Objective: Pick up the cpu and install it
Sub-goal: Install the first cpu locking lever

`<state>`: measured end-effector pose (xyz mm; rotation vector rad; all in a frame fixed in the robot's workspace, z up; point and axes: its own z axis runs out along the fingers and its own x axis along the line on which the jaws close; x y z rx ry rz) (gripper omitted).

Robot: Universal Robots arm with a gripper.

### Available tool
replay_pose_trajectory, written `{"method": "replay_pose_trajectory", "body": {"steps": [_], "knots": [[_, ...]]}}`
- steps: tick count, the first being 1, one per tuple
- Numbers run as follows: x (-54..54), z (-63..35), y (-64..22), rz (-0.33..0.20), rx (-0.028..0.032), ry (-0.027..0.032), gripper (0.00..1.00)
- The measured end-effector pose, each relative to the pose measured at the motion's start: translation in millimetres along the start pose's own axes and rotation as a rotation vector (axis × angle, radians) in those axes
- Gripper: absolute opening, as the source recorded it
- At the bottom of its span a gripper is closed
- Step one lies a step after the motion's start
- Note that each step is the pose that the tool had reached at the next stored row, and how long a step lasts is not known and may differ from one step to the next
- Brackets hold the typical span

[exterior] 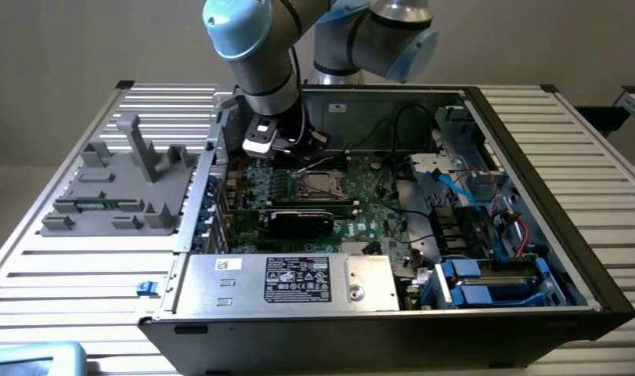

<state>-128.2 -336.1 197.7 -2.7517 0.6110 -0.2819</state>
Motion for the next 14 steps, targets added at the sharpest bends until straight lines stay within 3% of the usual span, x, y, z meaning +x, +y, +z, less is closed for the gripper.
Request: {"method": "replay_pose_trajectory", "body": {"steps": [14], "knots": [[1.1,3.3,0.4,0.000,-0.0003,-0.0001,0.11]]}}
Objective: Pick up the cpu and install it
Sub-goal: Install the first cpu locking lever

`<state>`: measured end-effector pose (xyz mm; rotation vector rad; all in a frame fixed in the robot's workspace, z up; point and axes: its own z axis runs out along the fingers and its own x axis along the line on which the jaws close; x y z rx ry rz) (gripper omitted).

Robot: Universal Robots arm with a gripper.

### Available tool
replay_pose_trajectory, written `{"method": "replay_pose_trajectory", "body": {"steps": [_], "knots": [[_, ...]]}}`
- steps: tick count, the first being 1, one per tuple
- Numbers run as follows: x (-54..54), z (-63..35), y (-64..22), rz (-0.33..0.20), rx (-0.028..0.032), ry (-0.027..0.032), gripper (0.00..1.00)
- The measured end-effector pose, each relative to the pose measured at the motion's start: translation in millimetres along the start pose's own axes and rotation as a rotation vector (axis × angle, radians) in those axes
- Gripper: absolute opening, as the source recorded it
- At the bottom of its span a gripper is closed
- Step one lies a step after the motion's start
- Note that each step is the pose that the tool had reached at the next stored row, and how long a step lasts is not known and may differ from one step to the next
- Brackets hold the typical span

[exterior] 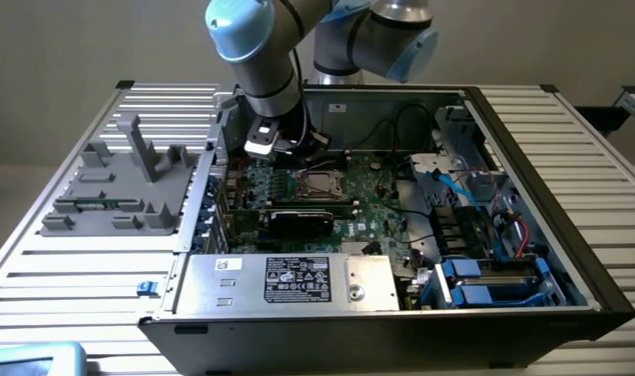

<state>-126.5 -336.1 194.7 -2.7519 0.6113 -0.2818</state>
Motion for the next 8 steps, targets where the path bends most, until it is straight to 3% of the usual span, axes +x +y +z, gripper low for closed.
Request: {"method": "replay_pose_trajectory", "body": {"steps": [8], "knots": [[1.4,1.9,-0.2,0.001,0.0001,0.0003,0.11]]}}
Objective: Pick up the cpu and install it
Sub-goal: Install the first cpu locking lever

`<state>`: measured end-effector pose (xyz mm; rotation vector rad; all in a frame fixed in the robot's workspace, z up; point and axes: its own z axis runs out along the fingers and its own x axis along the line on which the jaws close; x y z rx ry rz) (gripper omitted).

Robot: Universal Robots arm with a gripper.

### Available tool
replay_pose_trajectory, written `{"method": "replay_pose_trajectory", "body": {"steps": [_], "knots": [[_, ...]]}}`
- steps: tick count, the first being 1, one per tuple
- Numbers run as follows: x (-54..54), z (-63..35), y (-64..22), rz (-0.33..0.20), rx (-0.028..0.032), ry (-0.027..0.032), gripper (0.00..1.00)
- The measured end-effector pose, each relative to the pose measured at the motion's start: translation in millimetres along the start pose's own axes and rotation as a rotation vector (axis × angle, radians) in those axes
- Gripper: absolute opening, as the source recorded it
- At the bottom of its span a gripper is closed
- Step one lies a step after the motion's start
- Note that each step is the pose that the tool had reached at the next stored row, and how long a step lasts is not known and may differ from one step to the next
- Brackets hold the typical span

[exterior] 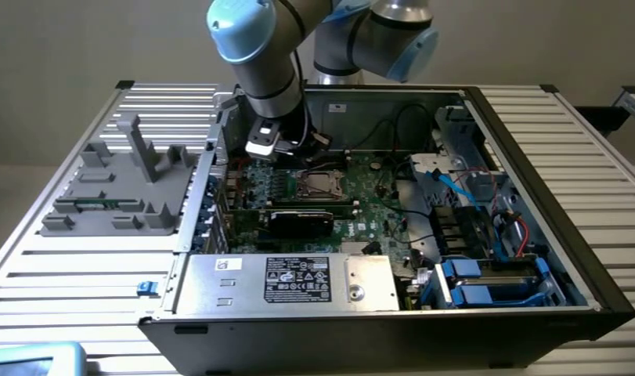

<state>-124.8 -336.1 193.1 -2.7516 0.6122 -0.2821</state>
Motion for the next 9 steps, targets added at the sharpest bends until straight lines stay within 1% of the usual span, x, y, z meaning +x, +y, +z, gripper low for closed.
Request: {"method": "replay_pose_trajectory", "body": {"steps": [9], "knots": [[1.4,1.4,0.9,0.001,0.0003,0.0004,0.11]]}}
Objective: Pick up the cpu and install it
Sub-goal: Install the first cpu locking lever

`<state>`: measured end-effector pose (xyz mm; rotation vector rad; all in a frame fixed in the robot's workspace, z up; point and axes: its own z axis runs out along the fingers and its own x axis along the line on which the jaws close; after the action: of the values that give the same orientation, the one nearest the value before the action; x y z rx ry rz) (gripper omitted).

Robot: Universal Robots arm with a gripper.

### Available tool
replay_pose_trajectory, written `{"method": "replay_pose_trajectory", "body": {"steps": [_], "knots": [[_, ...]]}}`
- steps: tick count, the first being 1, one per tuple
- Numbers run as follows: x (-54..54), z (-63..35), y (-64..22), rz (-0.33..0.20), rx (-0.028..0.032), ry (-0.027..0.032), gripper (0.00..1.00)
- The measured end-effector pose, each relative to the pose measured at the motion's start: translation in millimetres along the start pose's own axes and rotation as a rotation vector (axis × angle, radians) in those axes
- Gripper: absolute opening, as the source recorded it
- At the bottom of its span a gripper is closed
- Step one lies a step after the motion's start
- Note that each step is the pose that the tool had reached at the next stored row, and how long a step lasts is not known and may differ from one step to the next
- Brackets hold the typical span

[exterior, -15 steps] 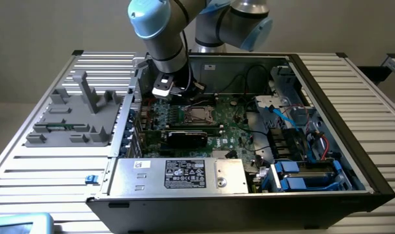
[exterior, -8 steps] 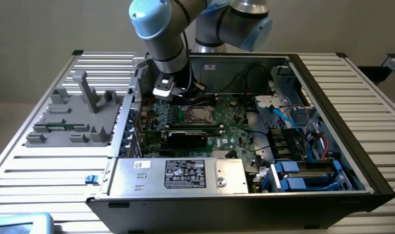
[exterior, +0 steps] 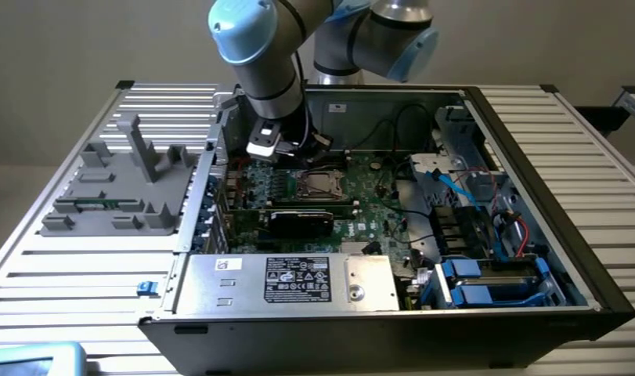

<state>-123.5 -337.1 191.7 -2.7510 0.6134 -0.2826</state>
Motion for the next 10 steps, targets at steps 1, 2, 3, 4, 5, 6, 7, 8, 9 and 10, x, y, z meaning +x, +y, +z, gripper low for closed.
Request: {"method": "replay_pose_trajectory", "body": {"steps": [1,2,3,4,5,6,7,8,9,10], "knots": [[0.1,0.0,0.3,0.000,-0.0001,0.0001,0.11],[0.2,0.1,0.6,0.000,-0.0002,0.0001,0.11],[0.4,0.1,0.7,0.001,-0.0004,0.0001,0.11],[0.5,0.2,0.8,0.001,-0.0006,0.0002,0.11],[0.7,0.3,0.9,0.001,-0.0008,0.0001,0.11],[0.9,0.4,0.9,0.001,-0.0010,0.0002,0.11],[1.1,0.6,0.9,0.001,-0.0008,0.0004,0.11],[1.6,0.7,0.9,0.001,-0.0008,0.0004,0.11],[2.0,0.9,0.8,0.002,-0.0008,0.0006,0.11],[2.5,1.1,0.8,0.002,-0.0007,0.0006,0.11]]}}
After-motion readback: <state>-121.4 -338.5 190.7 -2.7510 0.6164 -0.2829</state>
